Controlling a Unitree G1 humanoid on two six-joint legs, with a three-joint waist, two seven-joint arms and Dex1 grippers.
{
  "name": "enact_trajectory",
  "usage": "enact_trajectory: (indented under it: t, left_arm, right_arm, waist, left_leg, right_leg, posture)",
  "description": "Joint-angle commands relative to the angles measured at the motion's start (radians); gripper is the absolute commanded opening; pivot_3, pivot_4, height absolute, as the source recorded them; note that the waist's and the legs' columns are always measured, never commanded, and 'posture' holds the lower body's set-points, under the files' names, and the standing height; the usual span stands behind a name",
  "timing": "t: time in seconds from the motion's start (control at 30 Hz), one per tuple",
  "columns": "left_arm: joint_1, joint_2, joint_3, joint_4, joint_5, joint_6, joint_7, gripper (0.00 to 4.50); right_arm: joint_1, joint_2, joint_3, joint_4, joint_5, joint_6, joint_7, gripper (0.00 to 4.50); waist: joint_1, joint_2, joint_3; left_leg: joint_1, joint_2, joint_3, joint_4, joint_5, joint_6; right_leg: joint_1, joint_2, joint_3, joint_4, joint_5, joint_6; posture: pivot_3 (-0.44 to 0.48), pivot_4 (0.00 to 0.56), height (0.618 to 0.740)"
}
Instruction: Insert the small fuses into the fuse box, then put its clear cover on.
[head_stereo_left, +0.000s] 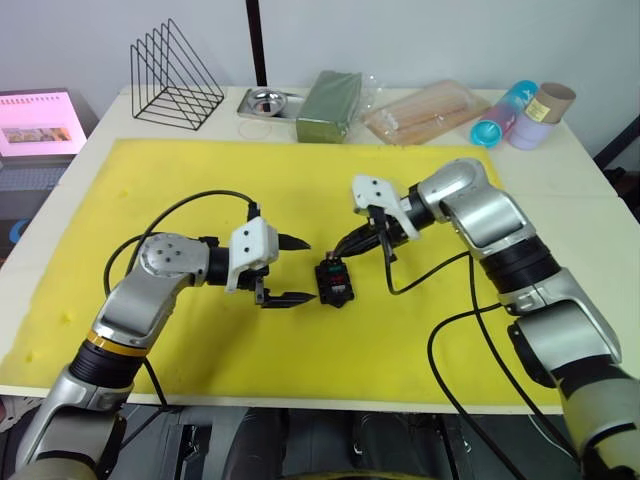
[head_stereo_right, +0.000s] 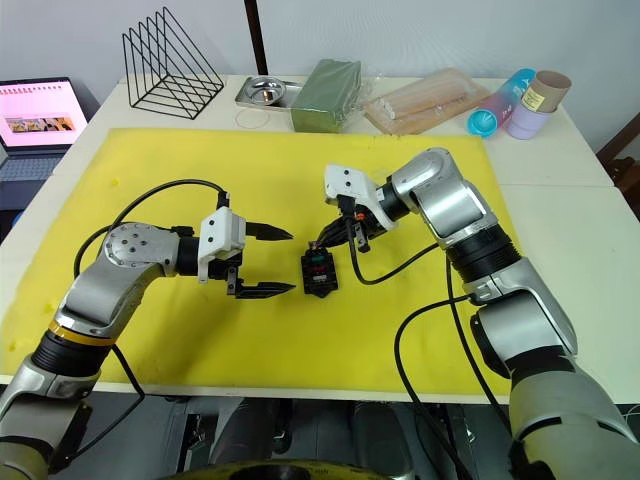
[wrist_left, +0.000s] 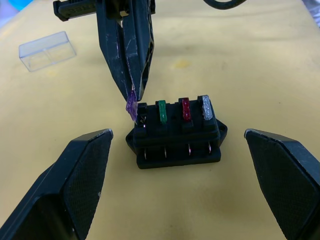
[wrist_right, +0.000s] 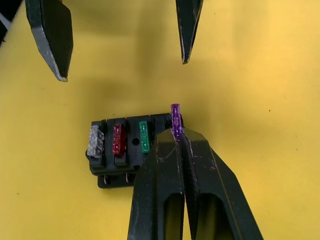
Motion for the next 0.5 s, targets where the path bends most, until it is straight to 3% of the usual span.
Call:
enact_trajectory:
  t: [0.03, 0.5]
  left_arm:
    - [-0.007, 0.001, 0.012, -0.035, -0.001, -0.01, 0.004, 4.5]
    - [-0.005, 0.001, 0.011, -0.036, -0.001, -0.012, 0.006, 4.5]
  right_arm:
    - [-0.009, -0.005, 0.0, -0.02, -0.013, -0.018, 0.005, 0.02]
    - [-0.006, -0.002, 0.018, 0.003, -0.049, -0.041, 0.006, 0.02]
  waist:
    - [0.0, 0.0, 0.0]
    - [0.0, 0.0, 0.0]
  left_leg:
    - [0.0, 0.0, 0.0, 0.0, 0.0, 0.0]
    - [0.0, 0.0, 0.0, 0.0, 0.0, 0.0]
  right_leg:
    - [0.0, 0.0, 0.0, 0.0, 0.0, 0.0]
    - [0.0, 0.0, 0.0, 0.0, 0.0, 0.0]
  posture:
    - [0.0, 0.15, 0.74]
    - [0.0, 0.15, 0.74]
